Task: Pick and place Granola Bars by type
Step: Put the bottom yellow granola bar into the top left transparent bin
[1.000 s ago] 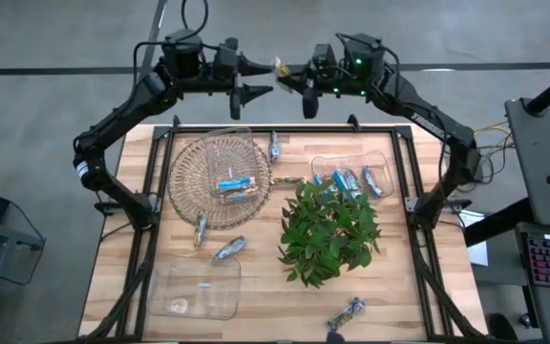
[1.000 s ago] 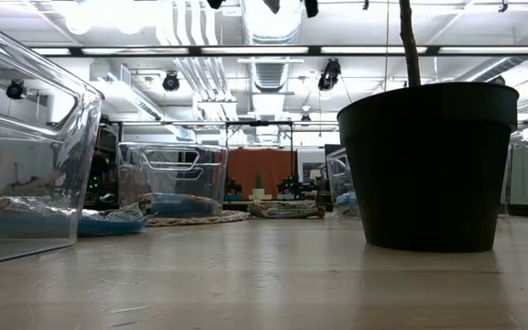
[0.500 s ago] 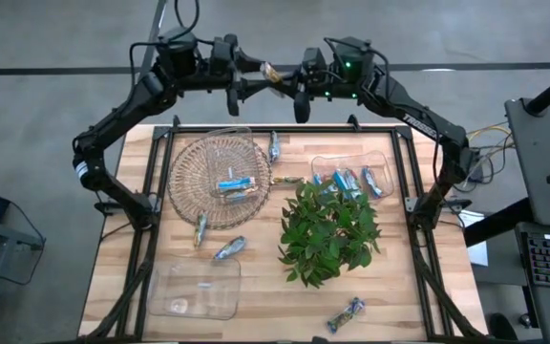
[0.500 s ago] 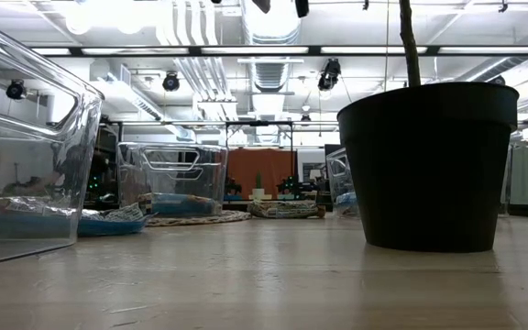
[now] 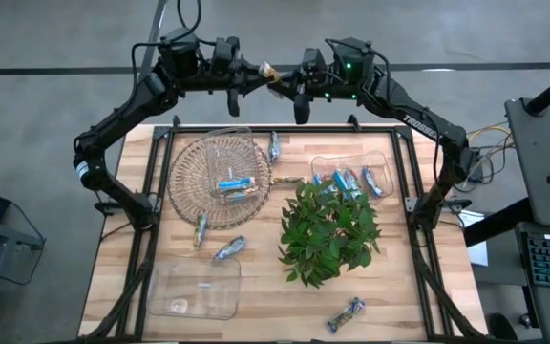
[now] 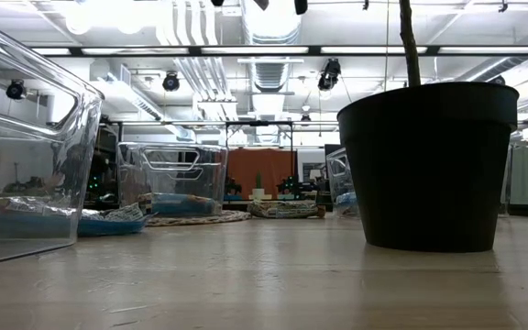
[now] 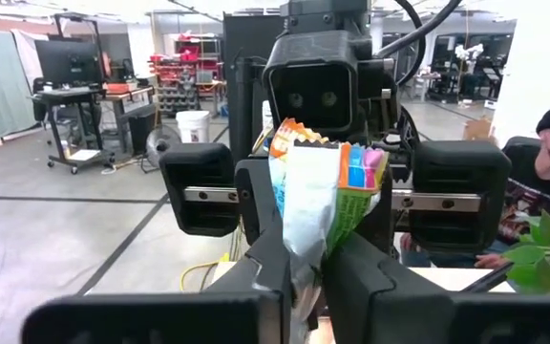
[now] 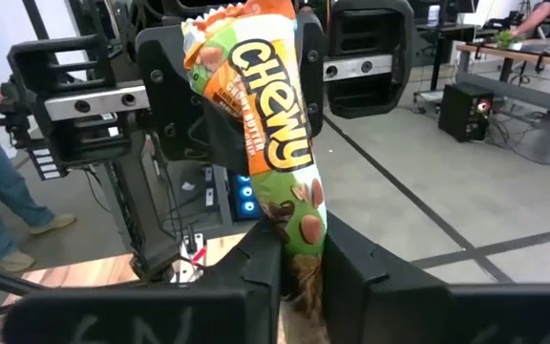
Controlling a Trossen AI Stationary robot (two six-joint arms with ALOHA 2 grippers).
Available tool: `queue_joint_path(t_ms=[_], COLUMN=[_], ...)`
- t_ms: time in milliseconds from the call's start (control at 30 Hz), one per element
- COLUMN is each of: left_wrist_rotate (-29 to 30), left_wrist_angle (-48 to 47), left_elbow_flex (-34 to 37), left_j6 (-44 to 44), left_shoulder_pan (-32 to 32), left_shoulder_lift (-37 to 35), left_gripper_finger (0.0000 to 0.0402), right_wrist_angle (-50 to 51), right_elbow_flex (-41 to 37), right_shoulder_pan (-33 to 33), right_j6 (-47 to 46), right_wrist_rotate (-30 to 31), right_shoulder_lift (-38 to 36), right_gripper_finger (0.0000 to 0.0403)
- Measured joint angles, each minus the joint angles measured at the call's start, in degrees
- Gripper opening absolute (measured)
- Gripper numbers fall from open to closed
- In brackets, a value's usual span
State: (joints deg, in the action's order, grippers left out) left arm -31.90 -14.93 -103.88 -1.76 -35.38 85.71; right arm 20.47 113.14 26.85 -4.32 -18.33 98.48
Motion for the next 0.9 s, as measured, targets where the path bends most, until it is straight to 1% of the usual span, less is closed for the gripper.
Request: queue_joint_path(t_ms=[133,233,400,533,633,733,900], left_wrist_rotate=[0.46,0.92,2.43,2.71,3.83,5.41,6.93], left_wrist_angle=[0.03,0.14,-0.93,-6.18,-13.25,-20.04,-29.9], left_elbow_flex=[0.0,0.0,0.0,-0.02,-0.02,-0.02,0.0], left_j6=[0.68,0.78,0.18,-0.66,-2.66,-4.22,-5.31], left_shoulder_pan=[0.0,0.01,0.02,-0.02,-0.01,0.09,0.24], left_shoulder_lift=[0.0,0.0,-0.37,-0.37,-0.38,-0.39,-0.44], left_gripper_finger=[0.0017,0.0016,0.0014,0.0014,0.0014,0.0013,0.0011], right_wrist_angle=[0.36,1.95,8.44,16.27,22.91,27.51,30.86], right_elbow_flex=[0.0,0.01,1.65,3.24,3.41,3.3,2.72], right_shoulder_pan=[0.0,0.0,0.02,0.04,0.04,0.04,0.04], right_j6=[0.11,1.38,3.25,3.5,5.11,7.14,7.93], right_wrist_rotate=[-0.02,-0.11,-0.83,-1.05,-1.03,-0.99,-0.79], right_shoulder_lift=[-0.02,-0.56,-2.95,-5.27,-7.25,-9.48,-11.65], right_gripper_finger=[0.0077,0.0112,0.018,0.0219,0.0237,0.0247,0.0247])
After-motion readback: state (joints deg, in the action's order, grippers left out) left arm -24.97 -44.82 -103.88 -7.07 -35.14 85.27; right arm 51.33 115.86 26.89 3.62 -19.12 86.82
